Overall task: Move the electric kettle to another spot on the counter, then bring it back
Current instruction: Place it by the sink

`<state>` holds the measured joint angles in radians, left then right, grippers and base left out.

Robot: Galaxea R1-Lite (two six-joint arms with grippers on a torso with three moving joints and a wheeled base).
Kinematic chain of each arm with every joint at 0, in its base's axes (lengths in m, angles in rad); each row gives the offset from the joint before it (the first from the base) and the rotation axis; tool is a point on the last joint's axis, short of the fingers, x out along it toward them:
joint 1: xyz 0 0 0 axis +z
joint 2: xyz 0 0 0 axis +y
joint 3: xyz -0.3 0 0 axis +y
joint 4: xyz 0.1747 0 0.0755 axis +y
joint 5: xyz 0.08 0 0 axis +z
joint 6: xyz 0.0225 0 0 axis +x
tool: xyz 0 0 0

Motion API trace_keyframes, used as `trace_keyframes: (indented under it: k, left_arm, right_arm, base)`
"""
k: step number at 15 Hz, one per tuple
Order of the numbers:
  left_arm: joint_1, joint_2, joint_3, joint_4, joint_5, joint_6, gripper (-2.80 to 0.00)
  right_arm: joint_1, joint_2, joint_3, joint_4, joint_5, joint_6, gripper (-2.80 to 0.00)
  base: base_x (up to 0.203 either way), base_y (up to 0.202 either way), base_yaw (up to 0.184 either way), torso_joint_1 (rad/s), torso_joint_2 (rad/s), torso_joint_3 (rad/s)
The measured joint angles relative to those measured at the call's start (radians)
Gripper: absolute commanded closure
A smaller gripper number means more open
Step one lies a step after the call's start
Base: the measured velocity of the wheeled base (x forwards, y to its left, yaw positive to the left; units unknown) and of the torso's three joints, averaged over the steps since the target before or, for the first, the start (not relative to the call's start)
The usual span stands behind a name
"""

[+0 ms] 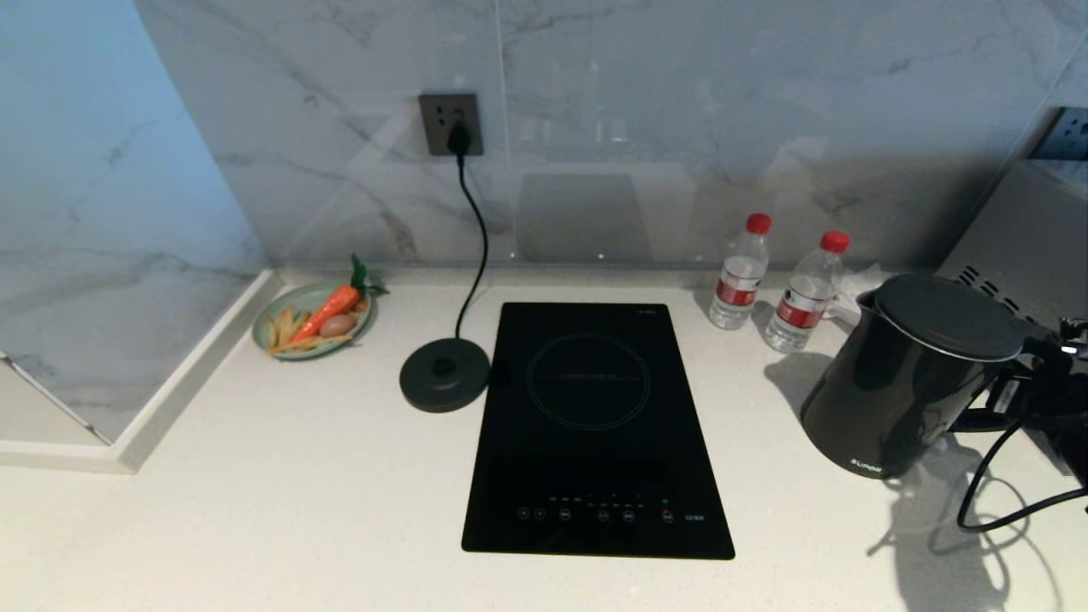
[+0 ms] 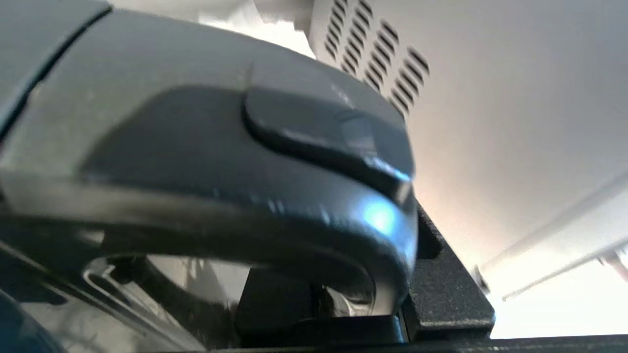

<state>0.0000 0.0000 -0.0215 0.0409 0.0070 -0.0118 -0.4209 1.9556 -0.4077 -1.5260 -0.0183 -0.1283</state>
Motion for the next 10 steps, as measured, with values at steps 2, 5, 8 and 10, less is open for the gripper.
trace_keyframes:
  k: [2, 5, 8, 10]
  left_arm:
    - [0.000, 0.000, 0.000, 0.000, 0.000, 0.000, 0.00]
    - [0.000, 0.000, 0.000, 0.000, 0.000, 0.000, 0.00]
    - [0.000, 0.000, 0.000, 0.000, 0.000, 0.000, 0.00]
    - [0.000, 0.000, 0.000, 0.000, 0.000, 0.000, 0.00]
  right_arm:
    - [0.005, -0.017, 0.035, 0.000, 0.003, 0.000, 0.00]
    - [0.006, -0.034, 0.053, 0.005, 0.004, 0.000, 0.00]
    - [0.005, -0.041, 0.067, 0.004, 0.003, 0.000, 0.00]
    - [0.005, -0.043, 0.073, 0.004, 0.003, 0.000, 0.00]
  base:
    - [0.000, 0.000, 0.000, 0.000, 0.00, 0.000]
    - [0.000, 0.000, 0.000, 0.000, 0.00, 0.000]
    - [0.000, 0.000, 0.000, 0.000, 0.00, 0.000]
    - [0.000, 0.000, 0.000, 0.000, 0.00, 0.000]
